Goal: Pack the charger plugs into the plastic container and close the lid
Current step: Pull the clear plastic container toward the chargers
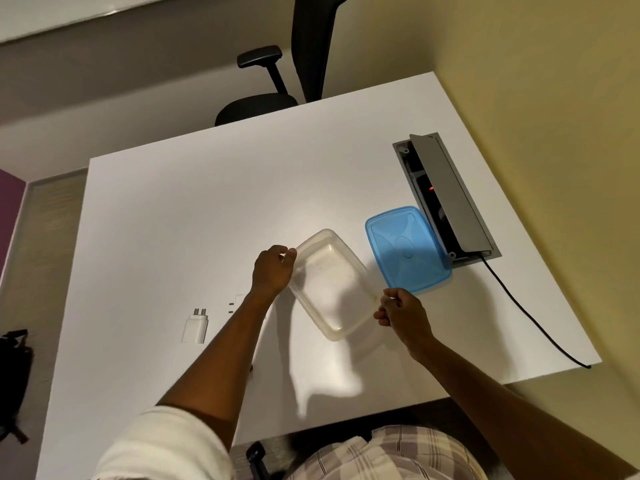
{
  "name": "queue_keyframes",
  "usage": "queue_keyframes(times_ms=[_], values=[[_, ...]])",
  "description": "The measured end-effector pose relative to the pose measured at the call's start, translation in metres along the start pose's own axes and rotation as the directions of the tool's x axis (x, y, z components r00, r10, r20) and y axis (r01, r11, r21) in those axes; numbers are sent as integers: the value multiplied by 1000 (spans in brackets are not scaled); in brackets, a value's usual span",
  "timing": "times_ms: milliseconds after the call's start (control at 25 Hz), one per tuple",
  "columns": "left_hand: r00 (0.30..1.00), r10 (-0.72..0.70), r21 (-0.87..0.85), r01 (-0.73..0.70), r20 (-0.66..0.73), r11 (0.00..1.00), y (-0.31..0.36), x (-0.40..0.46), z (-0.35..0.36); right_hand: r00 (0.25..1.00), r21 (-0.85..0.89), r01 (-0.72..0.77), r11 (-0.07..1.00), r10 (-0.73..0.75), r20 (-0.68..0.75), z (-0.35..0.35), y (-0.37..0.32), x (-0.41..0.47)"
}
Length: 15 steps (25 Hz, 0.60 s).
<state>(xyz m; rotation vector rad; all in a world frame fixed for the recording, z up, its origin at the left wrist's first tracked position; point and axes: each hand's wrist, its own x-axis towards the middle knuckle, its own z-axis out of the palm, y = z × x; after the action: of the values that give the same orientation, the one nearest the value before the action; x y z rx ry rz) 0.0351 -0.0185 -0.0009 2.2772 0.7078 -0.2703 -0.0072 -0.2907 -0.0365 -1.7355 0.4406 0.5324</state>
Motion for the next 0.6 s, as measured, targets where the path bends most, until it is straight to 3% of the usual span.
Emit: queue_keyframes(times_ms=[600], values=[[967, -210, -338, 247, 143, 908, -73, -134, 31, 971, -319, 235, 918, -237, 35, -17, -39, 24]])
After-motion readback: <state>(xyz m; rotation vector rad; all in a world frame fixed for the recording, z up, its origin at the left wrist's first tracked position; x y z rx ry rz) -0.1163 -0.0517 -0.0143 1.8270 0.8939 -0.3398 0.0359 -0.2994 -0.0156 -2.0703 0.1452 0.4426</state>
